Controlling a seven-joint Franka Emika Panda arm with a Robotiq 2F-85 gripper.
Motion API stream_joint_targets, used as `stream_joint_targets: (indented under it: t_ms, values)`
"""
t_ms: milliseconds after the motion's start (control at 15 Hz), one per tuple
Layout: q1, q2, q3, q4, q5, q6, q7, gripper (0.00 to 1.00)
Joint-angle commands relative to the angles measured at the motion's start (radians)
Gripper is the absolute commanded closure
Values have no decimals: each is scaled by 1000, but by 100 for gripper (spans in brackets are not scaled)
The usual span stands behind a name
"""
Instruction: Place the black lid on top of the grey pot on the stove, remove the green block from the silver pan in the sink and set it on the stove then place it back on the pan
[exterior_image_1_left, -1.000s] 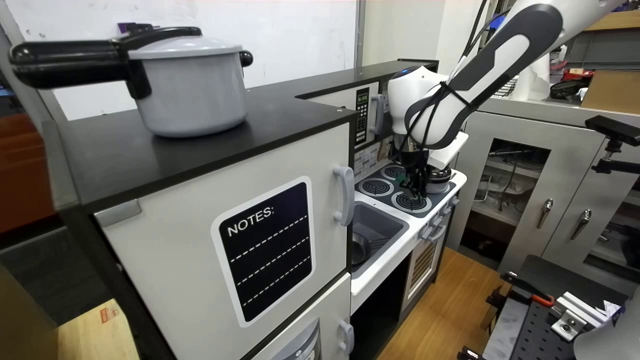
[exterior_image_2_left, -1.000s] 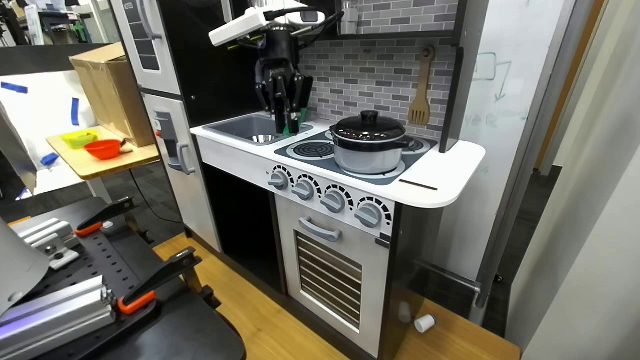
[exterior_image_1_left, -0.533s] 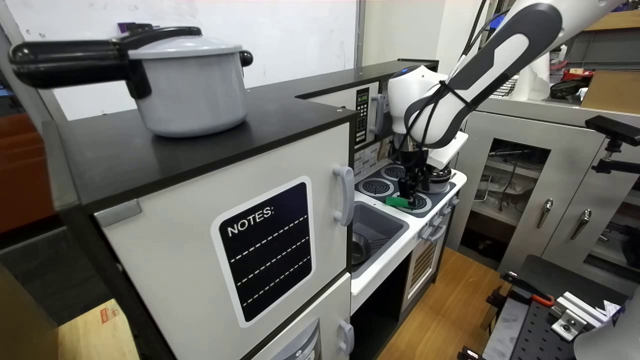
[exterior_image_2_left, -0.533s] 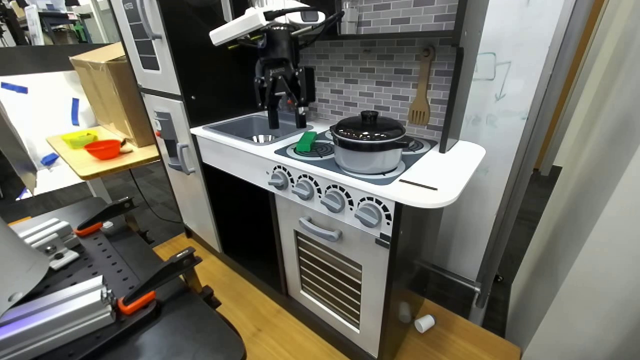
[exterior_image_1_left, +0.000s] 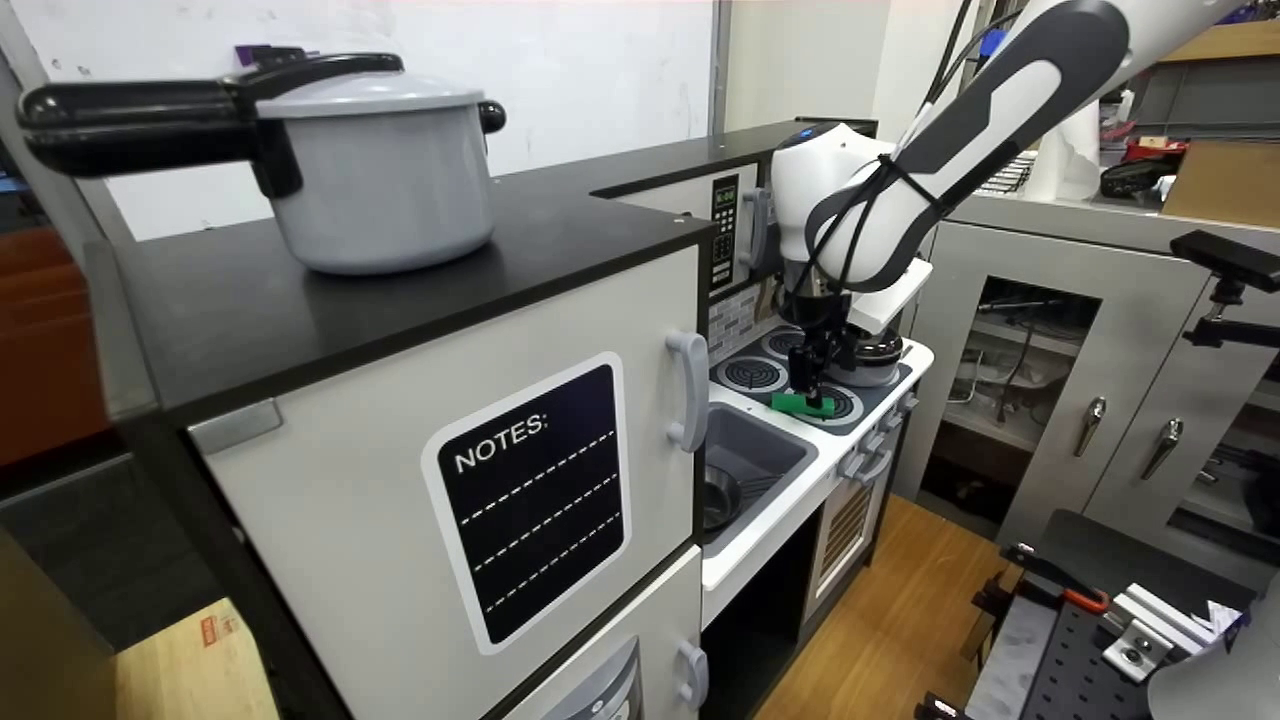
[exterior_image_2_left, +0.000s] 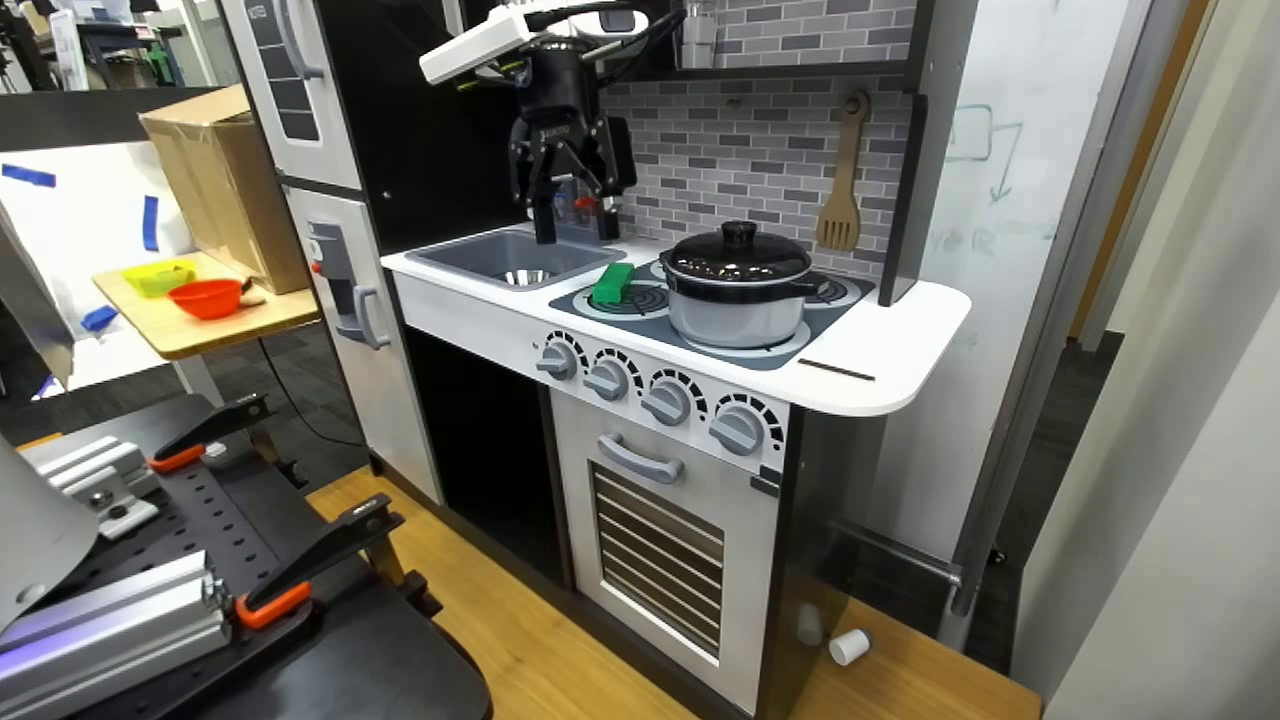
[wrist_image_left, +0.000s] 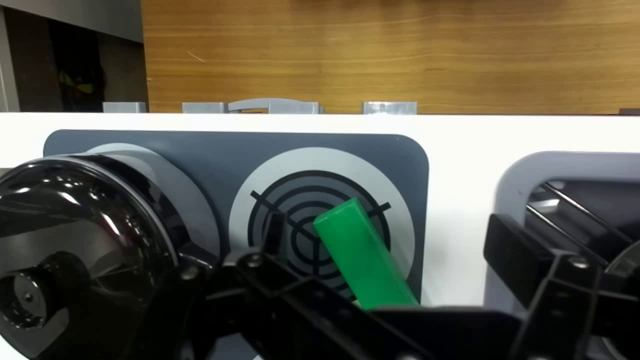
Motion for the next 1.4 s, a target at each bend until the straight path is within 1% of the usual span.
stream_joint_targets:
  t_ms: [0,800,867,1000,1333]
  values:
    - [-5,0,6,2,0,-3,0,0]
    - [-6,0,6,2,0,-3,0,0]
    - [-12,10,3,10,9,13,-29,0]
    - [-27,28,4,22,67,47,-148,0]
    - [-72,114,-7,86,119,93,-361,0]
